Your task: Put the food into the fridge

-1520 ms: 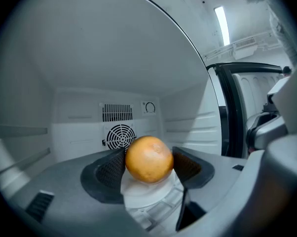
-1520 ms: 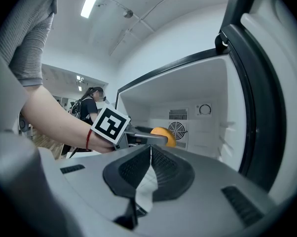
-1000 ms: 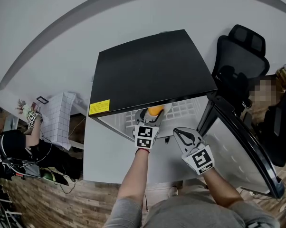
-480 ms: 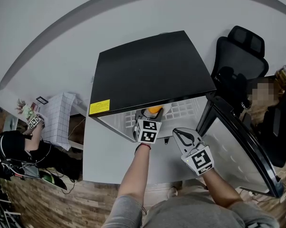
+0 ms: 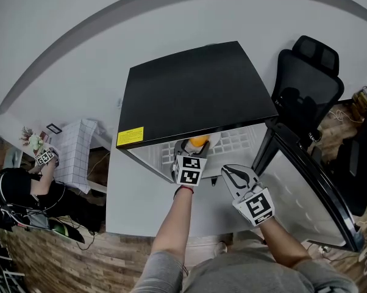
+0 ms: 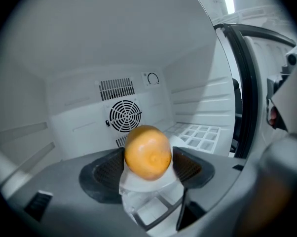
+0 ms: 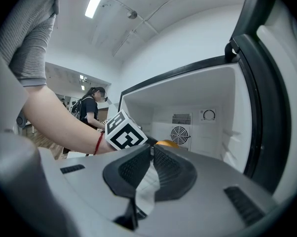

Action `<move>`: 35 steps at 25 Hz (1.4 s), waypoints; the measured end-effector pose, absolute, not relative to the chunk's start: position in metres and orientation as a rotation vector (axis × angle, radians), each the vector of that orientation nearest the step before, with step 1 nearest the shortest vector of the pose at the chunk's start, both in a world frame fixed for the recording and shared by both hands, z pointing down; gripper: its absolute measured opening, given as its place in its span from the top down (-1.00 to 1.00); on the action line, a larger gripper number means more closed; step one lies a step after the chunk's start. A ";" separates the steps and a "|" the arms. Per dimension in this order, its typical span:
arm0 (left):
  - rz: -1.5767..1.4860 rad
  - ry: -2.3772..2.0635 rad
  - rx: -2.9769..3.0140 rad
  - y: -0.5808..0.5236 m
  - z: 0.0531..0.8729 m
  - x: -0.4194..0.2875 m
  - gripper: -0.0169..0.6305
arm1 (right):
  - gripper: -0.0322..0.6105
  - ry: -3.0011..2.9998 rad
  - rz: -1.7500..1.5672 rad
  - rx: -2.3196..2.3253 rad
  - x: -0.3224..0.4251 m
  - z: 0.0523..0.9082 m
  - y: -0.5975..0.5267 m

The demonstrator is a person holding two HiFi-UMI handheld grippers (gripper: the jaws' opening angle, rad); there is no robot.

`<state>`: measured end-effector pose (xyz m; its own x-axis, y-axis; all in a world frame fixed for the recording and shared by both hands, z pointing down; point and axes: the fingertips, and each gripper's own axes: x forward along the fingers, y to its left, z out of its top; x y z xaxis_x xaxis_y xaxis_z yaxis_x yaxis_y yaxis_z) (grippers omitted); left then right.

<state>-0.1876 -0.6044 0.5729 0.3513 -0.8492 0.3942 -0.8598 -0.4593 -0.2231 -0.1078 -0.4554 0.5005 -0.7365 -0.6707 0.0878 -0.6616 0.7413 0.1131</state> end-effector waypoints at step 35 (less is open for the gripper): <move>0.514 -1.809 2.527 -0.549 0.537 -0.220 0.47 | 0.86 -2.815 -0.154 1.080 -0.128 0.489 -0.442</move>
